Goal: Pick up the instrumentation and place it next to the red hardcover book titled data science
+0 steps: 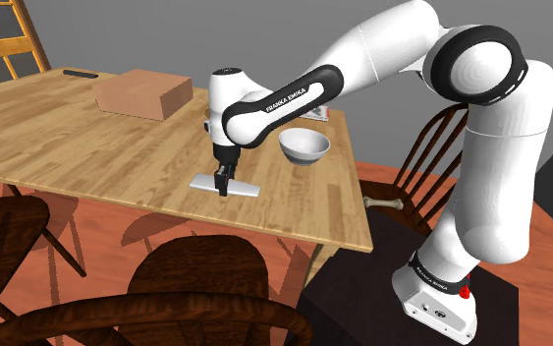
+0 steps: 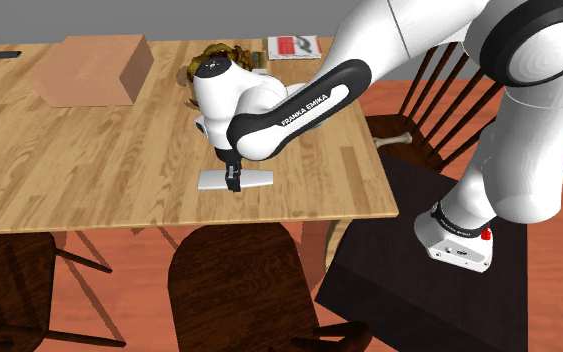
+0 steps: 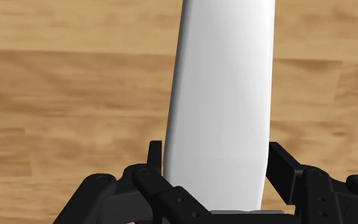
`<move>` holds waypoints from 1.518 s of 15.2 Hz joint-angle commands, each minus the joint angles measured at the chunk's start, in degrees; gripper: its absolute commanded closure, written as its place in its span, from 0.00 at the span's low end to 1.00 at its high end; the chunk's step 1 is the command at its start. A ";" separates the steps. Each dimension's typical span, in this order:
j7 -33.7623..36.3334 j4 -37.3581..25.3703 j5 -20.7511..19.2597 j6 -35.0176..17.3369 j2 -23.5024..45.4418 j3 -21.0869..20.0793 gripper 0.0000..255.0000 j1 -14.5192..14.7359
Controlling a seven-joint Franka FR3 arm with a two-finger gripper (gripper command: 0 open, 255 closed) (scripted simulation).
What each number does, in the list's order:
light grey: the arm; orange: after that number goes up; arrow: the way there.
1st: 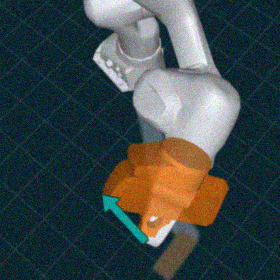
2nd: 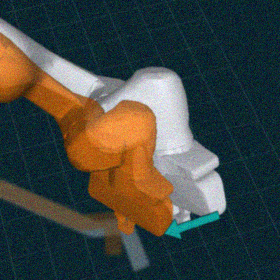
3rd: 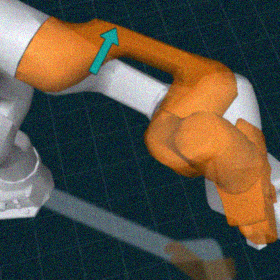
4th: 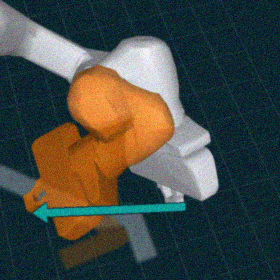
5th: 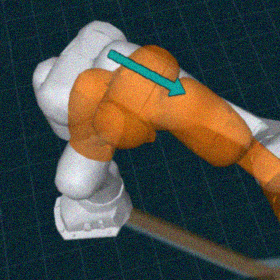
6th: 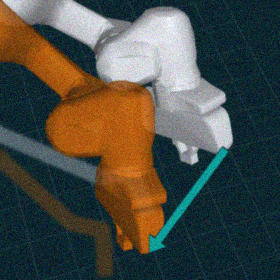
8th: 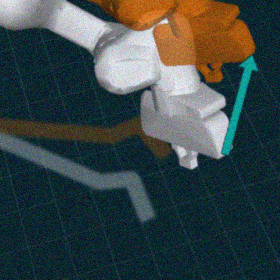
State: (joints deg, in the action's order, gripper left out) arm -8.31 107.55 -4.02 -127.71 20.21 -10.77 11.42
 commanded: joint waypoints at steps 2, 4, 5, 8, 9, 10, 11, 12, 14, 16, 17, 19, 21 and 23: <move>-0.01 0.00 0.00 -0.02 0.01 0.00 1.00 0.00; -0.13 -0.49 0.21 1.26 -0.79 -0.09 1.00 -0.07; -0.19 -0.76 0.31 1.91 -1.18 -0.13 1.00 -0.10; -0.36 -1.67 0.59 3.88 -2.26 -0.24 1.00 -0.17; -0.41 -1.99 0.68 4.54 -2.60 -0.27 1.00 -0.20; -0.47 -2.33 0.76 5.20 -2.93 -0.30 1.00 -0.22; -0.52 -2.68 0.85 5.87 -3.26 -0.33 1.00 -0.24; -0.56 -3.04 0.93 6.54 -3.57 -0.36 1.00 -0.26; -0.66 -3.81 1.08 7.89 -4.17 -0.41 1.00 -0.29; -0.74 -4.63 1.22 9.26 -4.72 -0.46 1.00 -0.32; -0.78 -5.06 1.29 9.95 -4.99 -0.48 1.00 -0.33; -0.85 -5.84 1.41 11.16 -5.44 -0.52 1.00 -0.35; -3.48 -4.54 1.84 10.81 -6.42 0.33 1.00 -2.03; -6.13 -3.50 2.23 10.54 -7.21 1.22 1.00 -3.68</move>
State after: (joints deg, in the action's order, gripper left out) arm -13.14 103.63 -2.04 -117.39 13.64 -9.94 8.52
